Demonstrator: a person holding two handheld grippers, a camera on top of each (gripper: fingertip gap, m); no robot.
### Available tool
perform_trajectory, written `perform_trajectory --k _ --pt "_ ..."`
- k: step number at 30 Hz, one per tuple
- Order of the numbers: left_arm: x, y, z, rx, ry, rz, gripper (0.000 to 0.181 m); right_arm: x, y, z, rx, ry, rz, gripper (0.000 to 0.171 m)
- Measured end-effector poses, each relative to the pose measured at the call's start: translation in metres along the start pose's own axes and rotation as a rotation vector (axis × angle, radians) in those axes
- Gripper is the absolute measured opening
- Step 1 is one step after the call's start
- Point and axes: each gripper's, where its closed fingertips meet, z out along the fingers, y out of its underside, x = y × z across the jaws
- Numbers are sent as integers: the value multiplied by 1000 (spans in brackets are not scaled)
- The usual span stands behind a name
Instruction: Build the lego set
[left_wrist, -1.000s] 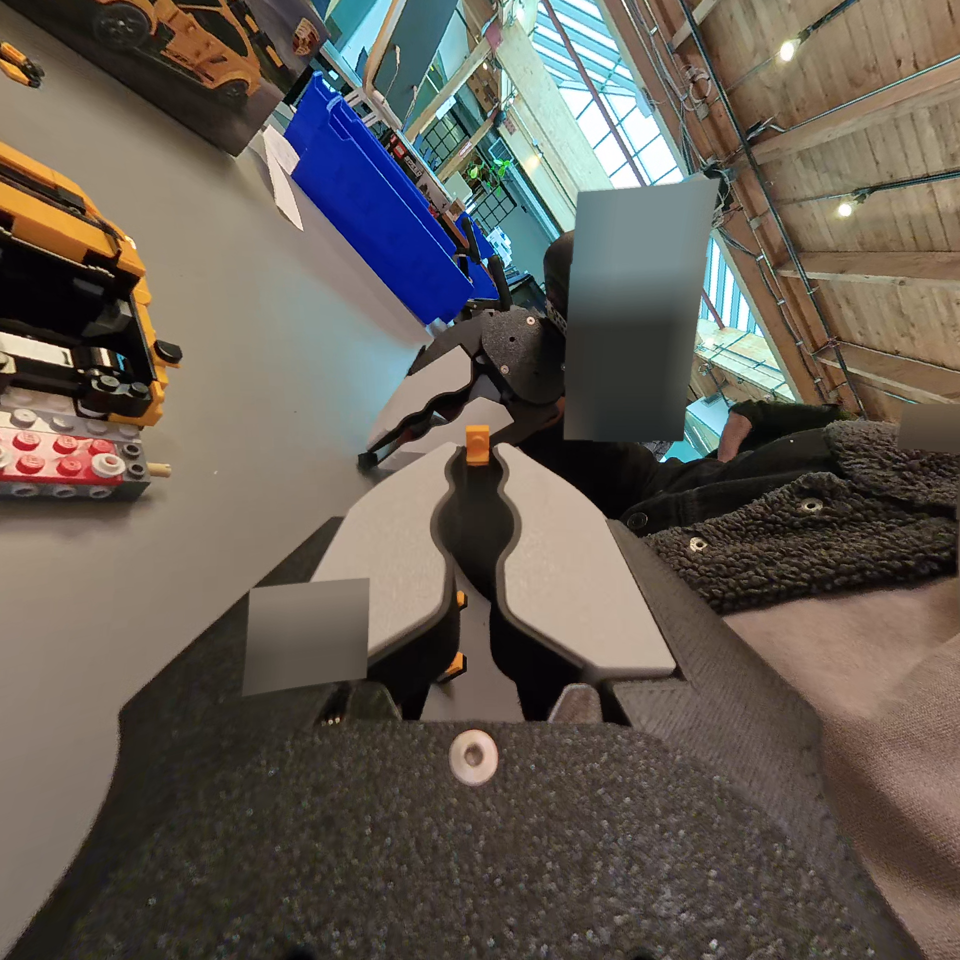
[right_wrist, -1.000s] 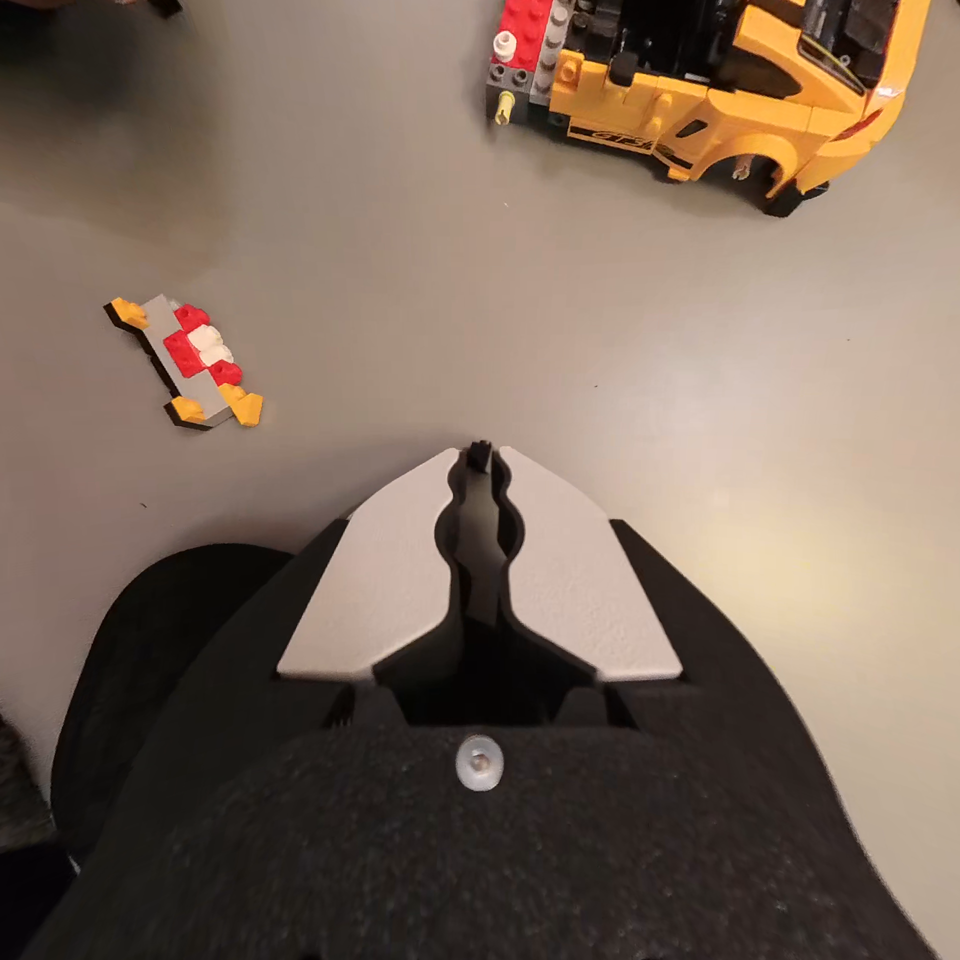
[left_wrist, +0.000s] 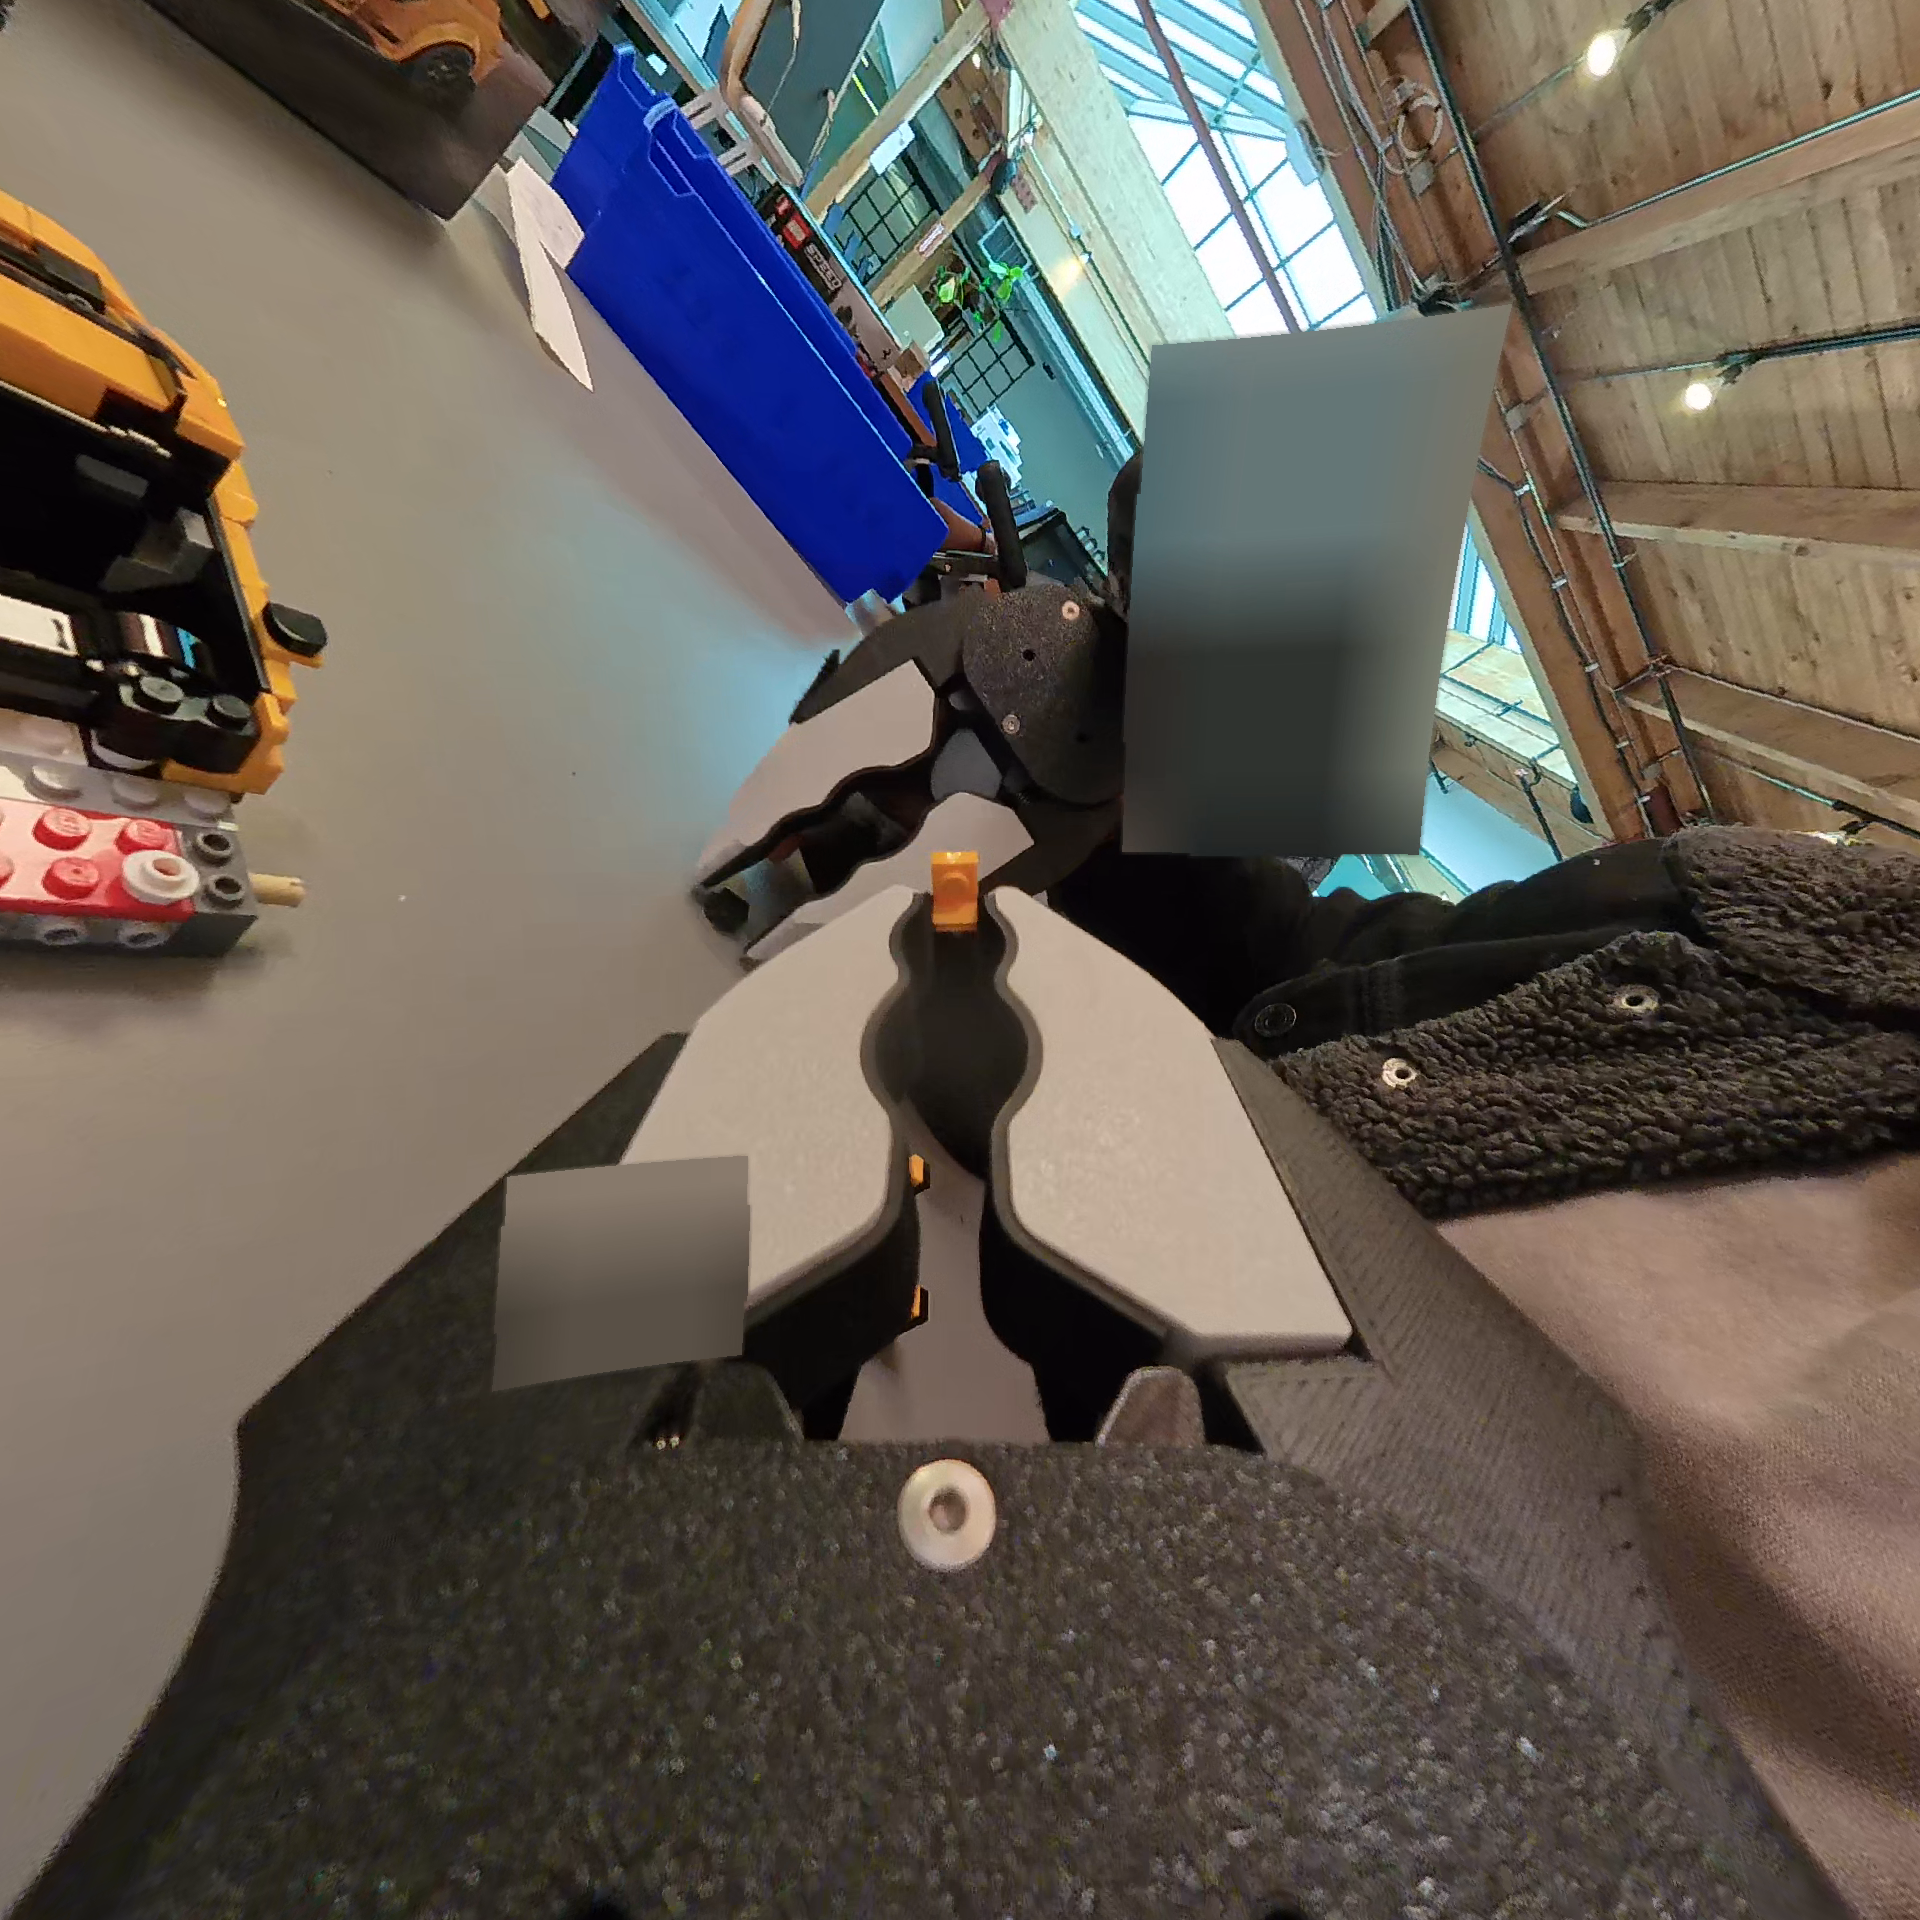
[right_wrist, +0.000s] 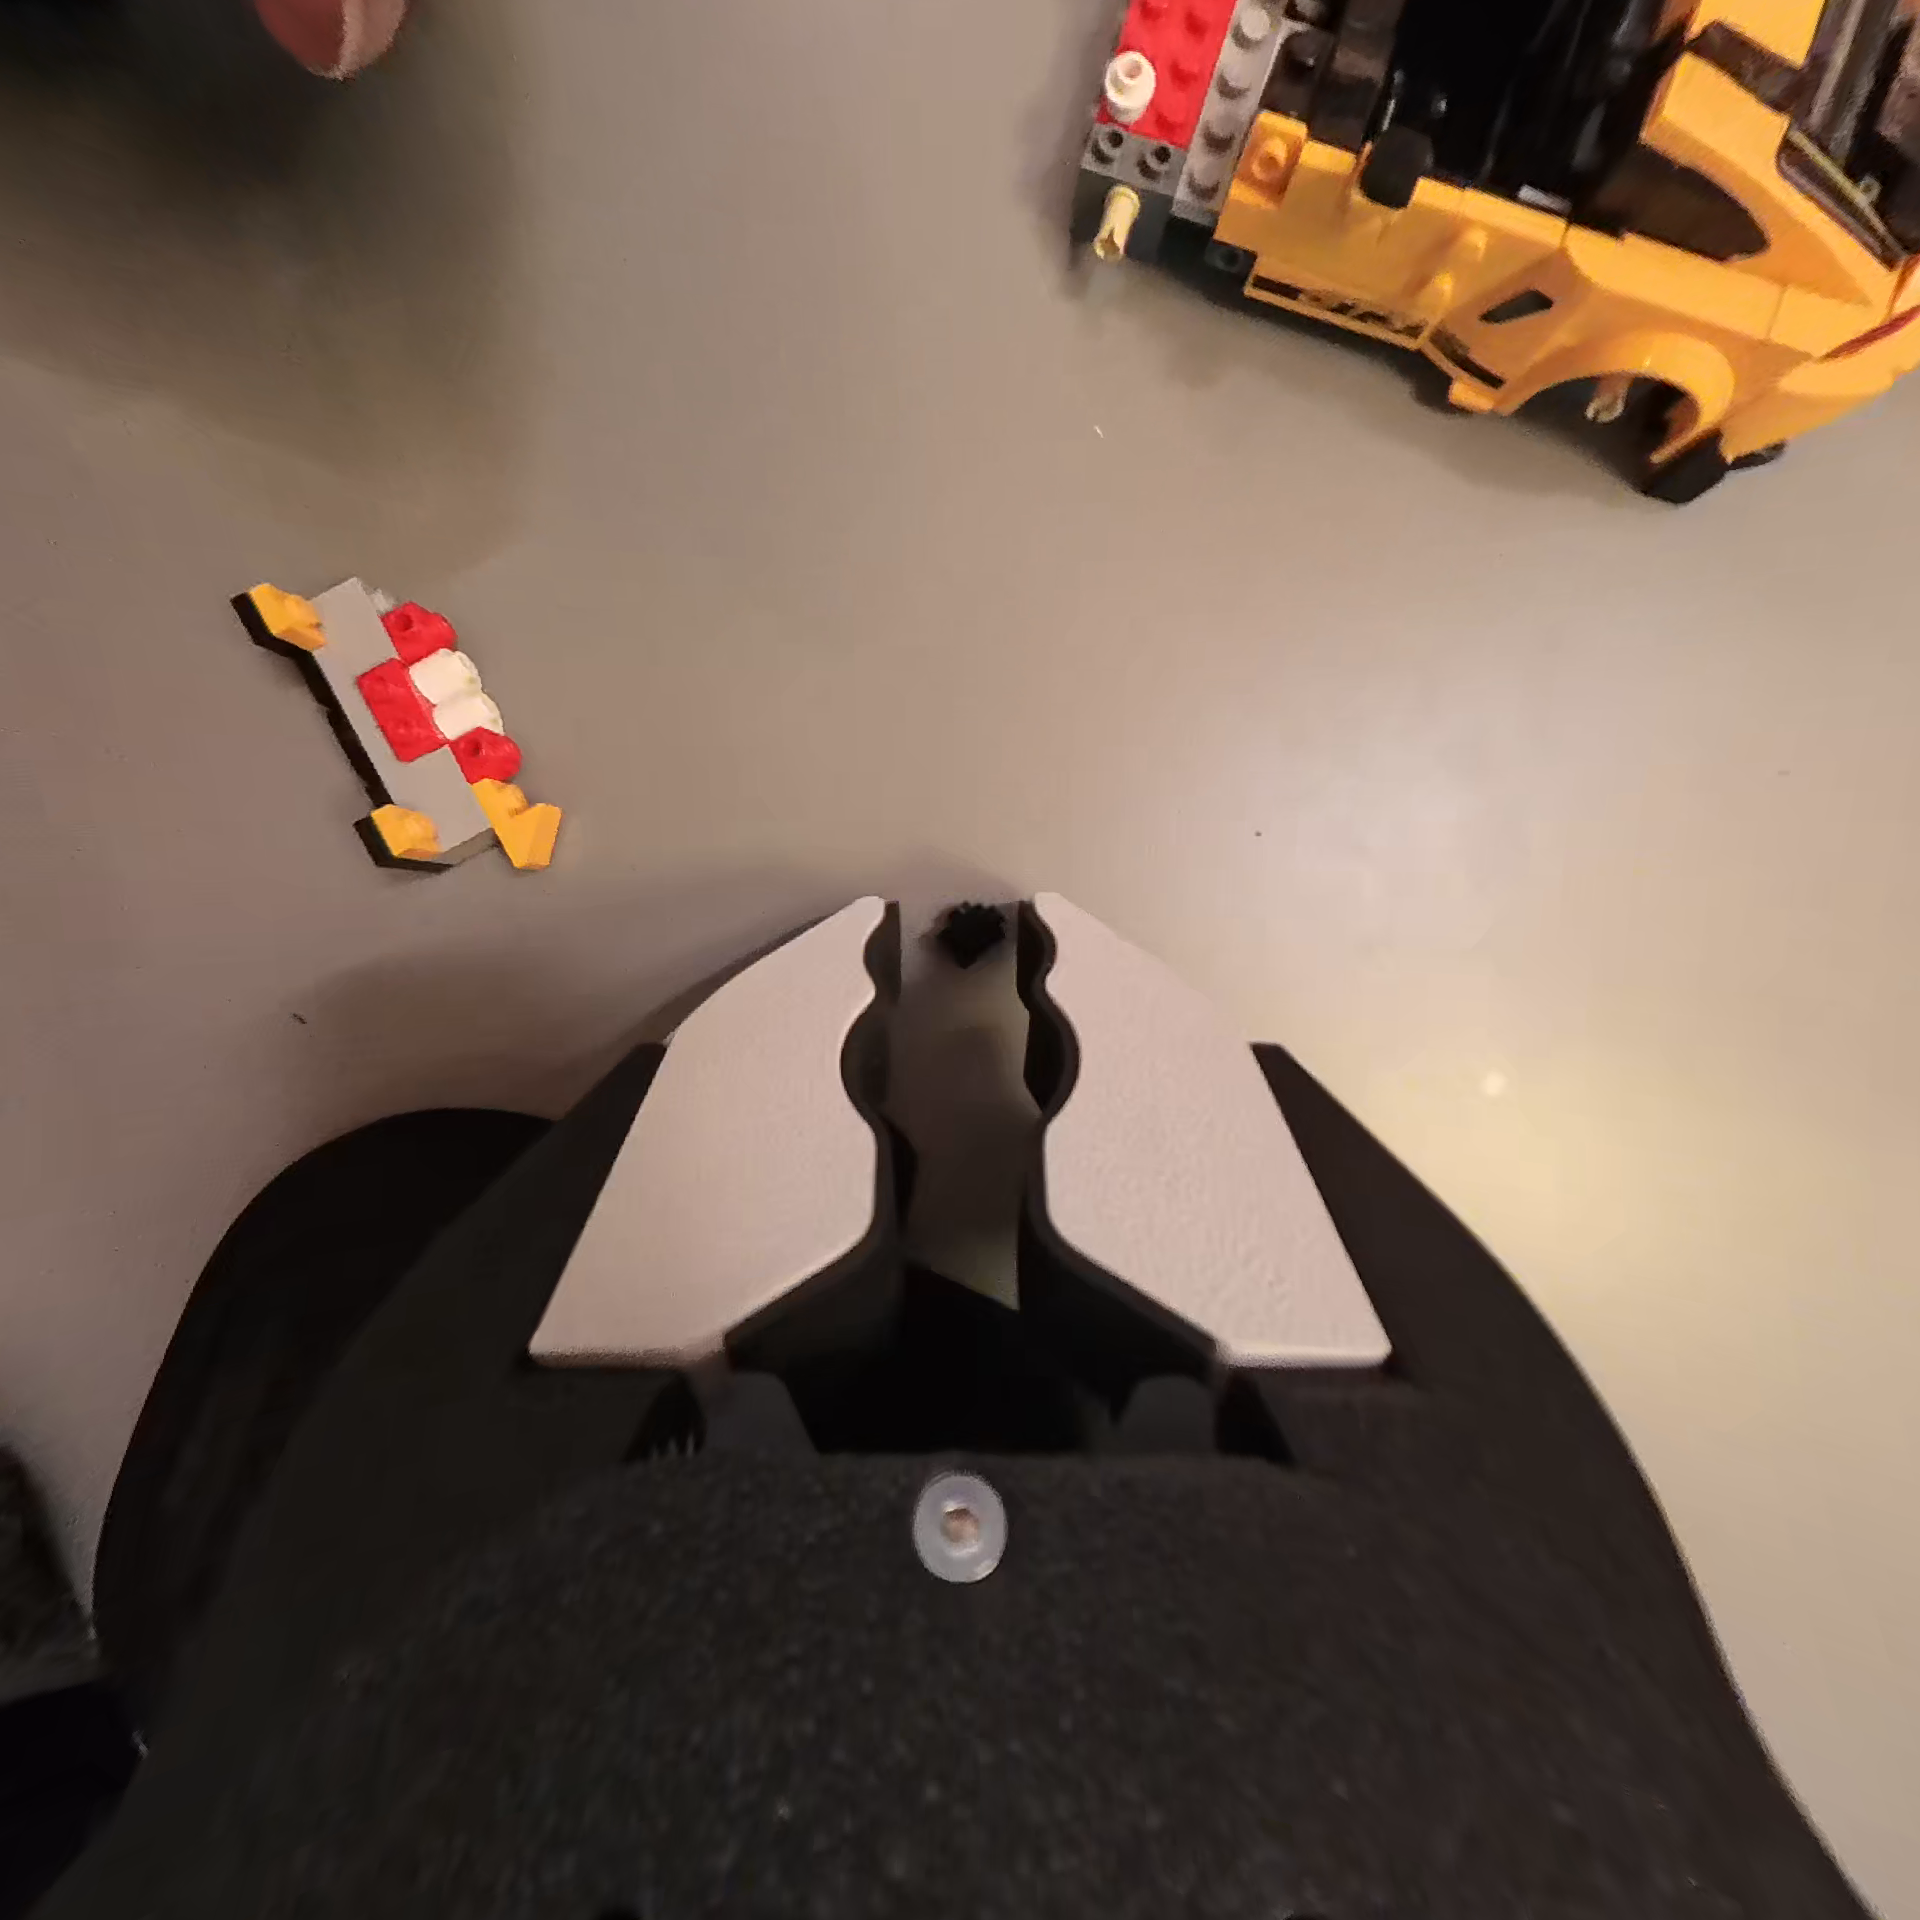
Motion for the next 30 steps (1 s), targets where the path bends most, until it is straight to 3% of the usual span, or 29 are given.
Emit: perform_trajectory --k 15,21,30 --pt "-3 2 0 -6 -4 -24 8 1 7 -1 -5 28 142 10" --pt "-3 3 0 -8 8 -41 8 -5 -1 -5 20 -11 7 9" --pt "4 9 3 -40 91 -115 8 -31 -59 -42 299 56 -442 8"
